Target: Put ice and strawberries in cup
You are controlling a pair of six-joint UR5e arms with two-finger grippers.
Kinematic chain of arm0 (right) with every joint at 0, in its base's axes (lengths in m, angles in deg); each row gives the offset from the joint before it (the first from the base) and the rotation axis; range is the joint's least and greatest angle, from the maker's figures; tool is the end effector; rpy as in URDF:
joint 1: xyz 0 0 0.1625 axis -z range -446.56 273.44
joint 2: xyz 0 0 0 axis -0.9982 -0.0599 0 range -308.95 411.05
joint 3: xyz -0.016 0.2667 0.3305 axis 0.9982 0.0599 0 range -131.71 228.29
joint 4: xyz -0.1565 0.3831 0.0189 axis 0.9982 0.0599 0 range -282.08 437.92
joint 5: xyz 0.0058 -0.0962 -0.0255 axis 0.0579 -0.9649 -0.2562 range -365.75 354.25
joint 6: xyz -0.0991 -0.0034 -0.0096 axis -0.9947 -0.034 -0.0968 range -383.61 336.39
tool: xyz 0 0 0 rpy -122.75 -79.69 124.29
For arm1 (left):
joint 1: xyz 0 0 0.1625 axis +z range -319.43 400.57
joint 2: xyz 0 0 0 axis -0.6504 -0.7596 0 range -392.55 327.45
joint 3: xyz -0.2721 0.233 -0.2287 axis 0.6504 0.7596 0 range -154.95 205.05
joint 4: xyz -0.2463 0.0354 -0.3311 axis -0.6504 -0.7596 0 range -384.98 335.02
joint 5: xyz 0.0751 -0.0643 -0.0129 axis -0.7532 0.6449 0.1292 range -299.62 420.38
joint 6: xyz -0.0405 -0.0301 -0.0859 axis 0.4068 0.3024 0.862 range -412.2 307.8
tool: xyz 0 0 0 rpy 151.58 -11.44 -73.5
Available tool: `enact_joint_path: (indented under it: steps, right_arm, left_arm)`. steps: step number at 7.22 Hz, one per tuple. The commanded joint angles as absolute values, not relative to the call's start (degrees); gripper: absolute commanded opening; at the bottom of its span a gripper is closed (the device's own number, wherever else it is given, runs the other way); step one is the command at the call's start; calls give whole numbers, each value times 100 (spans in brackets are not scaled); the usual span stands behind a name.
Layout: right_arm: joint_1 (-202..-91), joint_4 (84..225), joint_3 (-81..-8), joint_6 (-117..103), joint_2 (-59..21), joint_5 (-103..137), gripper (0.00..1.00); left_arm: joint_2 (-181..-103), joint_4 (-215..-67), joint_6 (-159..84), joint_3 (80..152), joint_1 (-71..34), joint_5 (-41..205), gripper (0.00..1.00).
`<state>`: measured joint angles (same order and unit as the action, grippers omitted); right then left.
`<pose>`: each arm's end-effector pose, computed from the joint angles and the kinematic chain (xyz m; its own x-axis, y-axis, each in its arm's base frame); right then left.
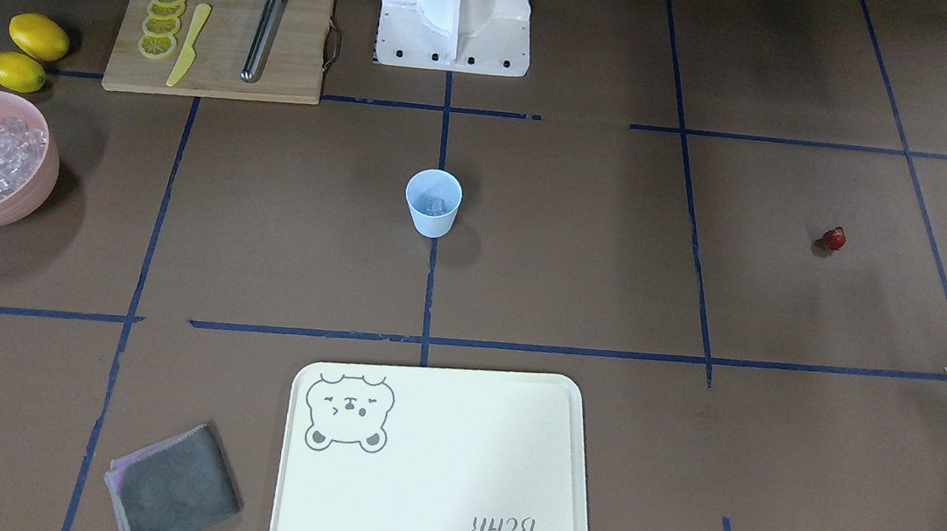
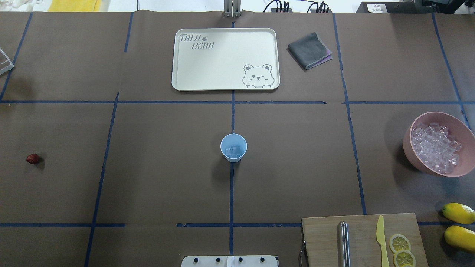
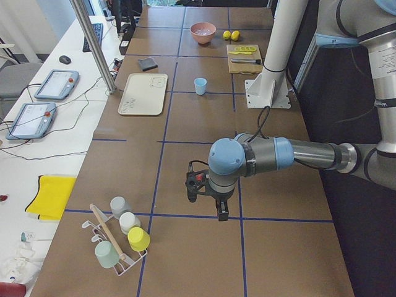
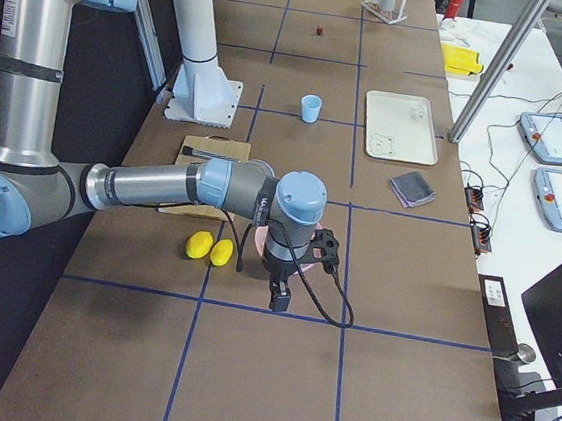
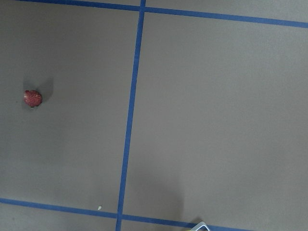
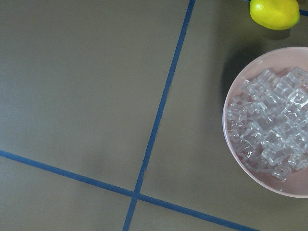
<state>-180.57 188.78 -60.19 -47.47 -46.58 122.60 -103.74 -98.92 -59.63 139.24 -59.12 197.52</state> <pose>0.1002 -0.4074 0.6042 0.7364 -0.2488 0.6291 0.2504 0.9641 0.0881 -0.1165 -0.3238 0.6131 0.6635 -0.1210 -0.7383 0.0803 0.9927 -0.0905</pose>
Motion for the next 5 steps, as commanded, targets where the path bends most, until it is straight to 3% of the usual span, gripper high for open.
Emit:
enact_joint_path:
  steps: [1, 3, 5]
  right_arm:
    - [-18052, 18596, -5869, -4708, -4721, 12266, 100]
    - [-18052, 18427, -5789, -4681, -4678, 12275, 100]
    - [-18052, 18426, -5771, -4672, -4721, 12275, 100]
  left_arm:
    - [-10435, -9898, -5967, 13773, -5910, 19749, 100]
    - [-10436, -9889, -5984, 13887, -5884, 19749, 100]
    - [-10453, -10257, -5436, 13791, -5089, 20072, 100]
